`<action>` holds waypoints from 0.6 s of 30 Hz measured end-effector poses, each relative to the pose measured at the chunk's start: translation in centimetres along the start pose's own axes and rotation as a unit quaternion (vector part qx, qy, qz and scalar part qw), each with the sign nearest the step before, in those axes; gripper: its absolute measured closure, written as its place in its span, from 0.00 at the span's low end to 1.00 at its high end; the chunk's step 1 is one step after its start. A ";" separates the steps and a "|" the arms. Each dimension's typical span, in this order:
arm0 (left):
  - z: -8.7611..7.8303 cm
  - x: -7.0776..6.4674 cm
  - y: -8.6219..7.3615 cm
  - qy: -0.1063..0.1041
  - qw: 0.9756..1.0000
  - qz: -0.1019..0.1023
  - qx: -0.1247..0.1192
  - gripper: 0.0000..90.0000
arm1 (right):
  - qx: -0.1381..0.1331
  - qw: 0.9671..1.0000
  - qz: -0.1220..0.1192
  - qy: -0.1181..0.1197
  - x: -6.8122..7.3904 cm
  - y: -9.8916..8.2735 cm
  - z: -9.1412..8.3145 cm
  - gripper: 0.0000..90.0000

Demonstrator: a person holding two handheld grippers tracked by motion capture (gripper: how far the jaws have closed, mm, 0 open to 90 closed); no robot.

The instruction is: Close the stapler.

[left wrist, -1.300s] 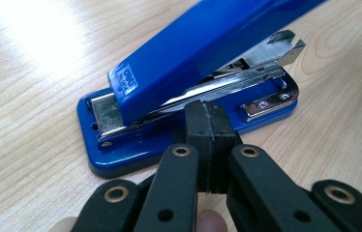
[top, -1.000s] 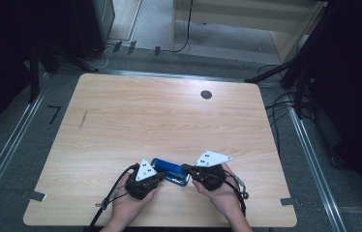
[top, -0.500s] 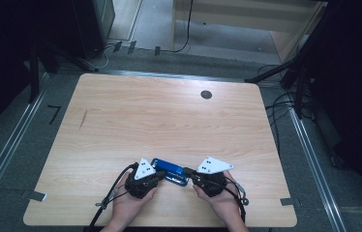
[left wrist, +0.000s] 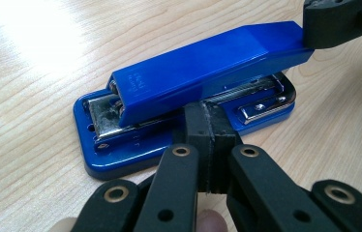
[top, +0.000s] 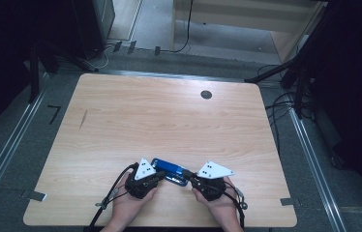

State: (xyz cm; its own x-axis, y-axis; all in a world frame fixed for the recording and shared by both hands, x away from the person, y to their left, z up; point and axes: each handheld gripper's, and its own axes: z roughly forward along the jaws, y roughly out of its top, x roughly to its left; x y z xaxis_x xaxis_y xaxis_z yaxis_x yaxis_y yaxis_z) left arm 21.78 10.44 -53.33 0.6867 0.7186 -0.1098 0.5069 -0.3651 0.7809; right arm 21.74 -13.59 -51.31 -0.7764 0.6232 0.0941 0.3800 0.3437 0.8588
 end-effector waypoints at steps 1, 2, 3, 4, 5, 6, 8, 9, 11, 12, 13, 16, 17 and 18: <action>0.0 0.0 0.0 -0.001 1.000 0.000 0.000 1.00 | -0.001 1.000 -0.003 -0.006 0.2 0.0 0.0 1.00; 0.0 0.0 0.0 -0.001 1.000 -0.001 0.000 1.00 | -0.008 1.000 -0.006 -0.014 0.5 0.0 -0.1 1.00; 0.0 0.0 0.0 -0.002 1.000 -0.002 0.000 1.00 | -0.014 1.000 -0.004 -0.018 0.6 0.0 -0.2 1.00; 0.0 0.1 0.0 -0.001 1.000 -0.003 -0.001 1.00 | -0.024 0.999 0.001 -0.025 0.8 0.2 -0.4 1.00; 0.0 0.1 0.0 0.000 1.000 -0.004 -0.002 1.00 | -0.023 0.999 0.003 -0.031 0.9 0.2 -0.4 1.00; 0.0 0.1 0.0 -0.001 1.000 -0.003 -0.001 1.00 | -0.024 0.999 0.002 -0.039 1.1 0.2 -0.5 1.00; 0.0 0.1 0.0 -0.001 1.000 -0.004 -0.001 1.00 | -0.029 0.999 0.009 -0.040 1.2 -0.1 -0.5 1.00; 0.0 0.1 0.0 -0.002 1.000 -0.003 -0.001 1.00 | -0.029 0.999 0.011 -0.040 1.2 -0.1 -0.6 1.00; 0.0 0.1 0.0 -0.001 1.000 -0.004 -0.002 1.00 | -0.027 0.999 0.015 -0.042 1.3 -0.1 -0.7 1.00; 0.0 0.1 0.0 -0.002 1.000 -0.004 -0.002 1.00 | -0.027 0.999 0.016 -0.043 1.3 -0.2 -0.8 1.00; 0.0 0.1 0.0 -0.001 1.000 -0.005 -0.001 1.00 | -0.027 0.999 0.019 -0.041 1.4 -0.3 -0.9 1.00; -0.1 0.2 0.0 -0.002 1.000 -0.004 -0.001 1.00 | -0.014 0.999 0.016 -0.041 1.9 -0.8 -0.8 1.00; -0.1 0.2 0.0 -0.003 1.000 -0.003 -0.001 1.00 | -0.008 0.999 0.016 -0.039 2.0 -1.0 -0.6 1.00; -0.2 0.2 -0.1 -0.003 1.000 -0.004 -0.002 1.00 | -0.006 0.999 0.015 -0.040 2.1 -1.1 -0.6 1.00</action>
State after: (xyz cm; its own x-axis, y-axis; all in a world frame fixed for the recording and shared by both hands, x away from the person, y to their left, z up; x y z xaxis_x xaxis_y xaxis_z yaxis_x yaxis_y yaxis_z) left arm 21.82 10.71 -53.31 0.6862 0.7174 -0.1203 0.5105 -0.3570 0.7823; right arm 19.39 -13.05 -51.77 -0.7220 0.6872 0.0806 0.3967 0.3157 0.8619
